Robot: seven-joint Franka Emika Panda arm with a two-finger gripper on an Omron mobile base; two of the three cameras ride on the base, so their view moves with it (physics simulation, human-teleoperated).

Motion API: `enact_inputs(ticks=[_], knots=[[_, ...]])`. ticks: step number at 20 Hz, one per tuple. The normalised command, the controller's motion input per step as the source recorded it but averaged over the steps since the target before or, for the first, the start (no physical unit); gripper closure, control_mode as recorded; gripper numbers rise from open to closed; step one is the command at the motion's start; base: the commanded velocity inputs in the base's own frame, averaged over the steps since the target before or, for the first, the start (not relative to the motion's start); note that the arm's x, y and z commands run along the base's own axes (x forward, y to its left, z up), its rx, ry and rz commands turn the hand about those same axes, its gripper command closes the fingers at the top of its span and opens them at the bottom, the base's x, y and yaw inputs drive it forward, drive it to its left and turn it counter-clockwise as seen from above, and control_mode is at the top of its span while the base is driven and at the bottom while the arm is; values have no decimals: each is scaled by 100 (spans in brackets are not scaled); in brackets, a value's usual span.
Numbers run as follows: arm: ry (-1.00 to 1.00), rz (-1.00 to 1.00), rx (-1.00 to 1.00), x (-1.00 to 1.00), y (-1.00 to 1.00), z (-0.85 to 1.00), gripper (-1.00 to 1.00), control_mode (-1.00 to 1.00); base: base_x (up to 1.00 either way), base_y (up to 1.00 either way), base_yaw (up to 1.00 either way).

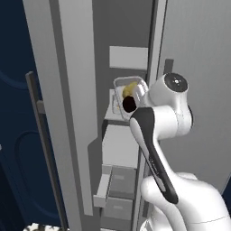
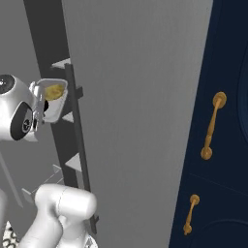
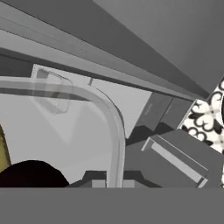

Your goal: Take the meat container that has the shrimp and place it on the second highest rack of the freezer. Then take the vegetable container that has the avocado and potato and place it on the highest rack of the freezer.

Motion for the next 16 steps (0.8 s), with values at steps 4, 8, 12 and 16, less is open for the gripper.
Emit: enact_inputs(ticks=[4,8,12,16], knots=[[-12,-2,5,60,-13,50,100,-100,0,0,0],[-4,-5,3,76,-5,32,100,-100,0,0,0],[0,-15,0,77,0,38,100,-100,0,0,0],[0,-6,1,73,-4,33,100,-100,0,0,0]])
